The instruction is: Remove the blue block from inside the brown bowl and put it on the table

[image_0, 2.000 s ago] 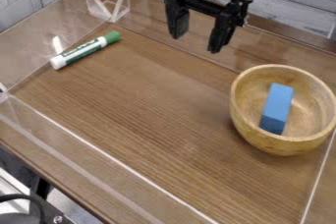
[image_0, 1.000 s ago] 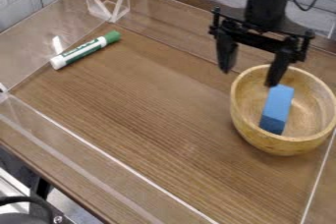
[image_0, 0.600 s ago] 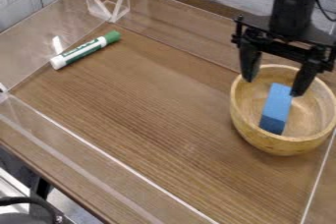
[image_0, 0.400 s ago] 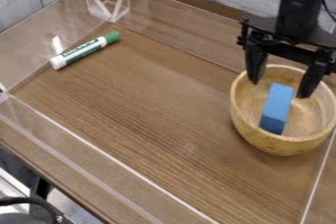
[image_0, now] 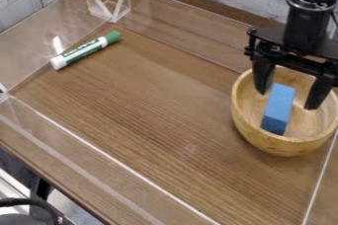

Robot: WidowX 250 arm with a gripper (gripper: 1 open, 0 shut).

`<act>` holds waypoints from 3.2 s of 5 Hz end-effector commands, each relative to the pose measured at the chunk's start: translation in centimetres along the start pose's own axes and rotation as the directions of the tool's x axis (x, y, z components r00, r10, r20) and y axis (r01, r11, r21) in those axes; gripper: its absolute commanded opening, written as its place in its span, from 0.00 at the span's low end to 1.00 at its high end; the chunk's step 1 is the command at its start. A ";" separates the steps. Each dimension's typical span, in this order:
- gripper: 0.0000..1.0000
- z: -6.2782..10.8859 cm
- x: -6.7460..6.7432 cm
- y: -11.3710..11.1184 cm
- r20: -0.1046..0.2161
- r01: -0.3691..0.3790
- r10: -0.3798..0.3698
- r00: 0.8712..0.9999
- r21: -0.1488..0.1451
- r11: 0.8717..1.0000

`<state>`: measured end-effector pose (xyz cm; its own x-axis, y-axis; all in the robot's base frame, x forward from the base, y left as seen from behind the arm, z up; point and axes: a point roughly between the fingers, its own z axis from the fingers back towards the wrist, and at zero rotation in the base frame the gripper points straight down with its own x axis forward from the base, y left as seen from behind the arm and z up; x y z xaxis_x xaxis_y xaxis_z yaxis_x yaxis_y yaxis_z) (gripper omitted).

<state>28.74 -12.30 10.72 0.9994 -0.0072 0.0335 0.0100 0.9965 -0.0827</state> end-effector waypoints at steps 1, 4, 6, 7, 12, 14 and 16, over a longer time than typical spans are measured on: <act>1.00 0.9 0.3 -0.7 0.048 0.018 -0.017 0.999 -0.020 1.000; 1.00 0.1 0.4 -1.1 0.069 0.017 -0.015 0.998 -0.028 0.999; 1.00 -0.2 0.8 -1.1 0.087 0.014 -0.012 0.996 -0.028 1.000; 1.00 -0.3 0.9 -1.0 0.097 0.012 -0.010 0.995 -0.027 1.000; 1.00 -2.2 1.1 -0.6 0.121 -0.003 0.006 0.993 -0.024 1.000; 1.00 -3.5 1.0 -0.5 0.125 -0.014 0.017 0.992 -0.029 0.999; 0.00 -3.8 0.9 -0.4 0.121 -0.002 0.006 0.993 -0.032 0.999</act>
<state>29.22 -12.84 5.81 0.9932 0.0059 0.1159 0.0055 0.9952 -0.0978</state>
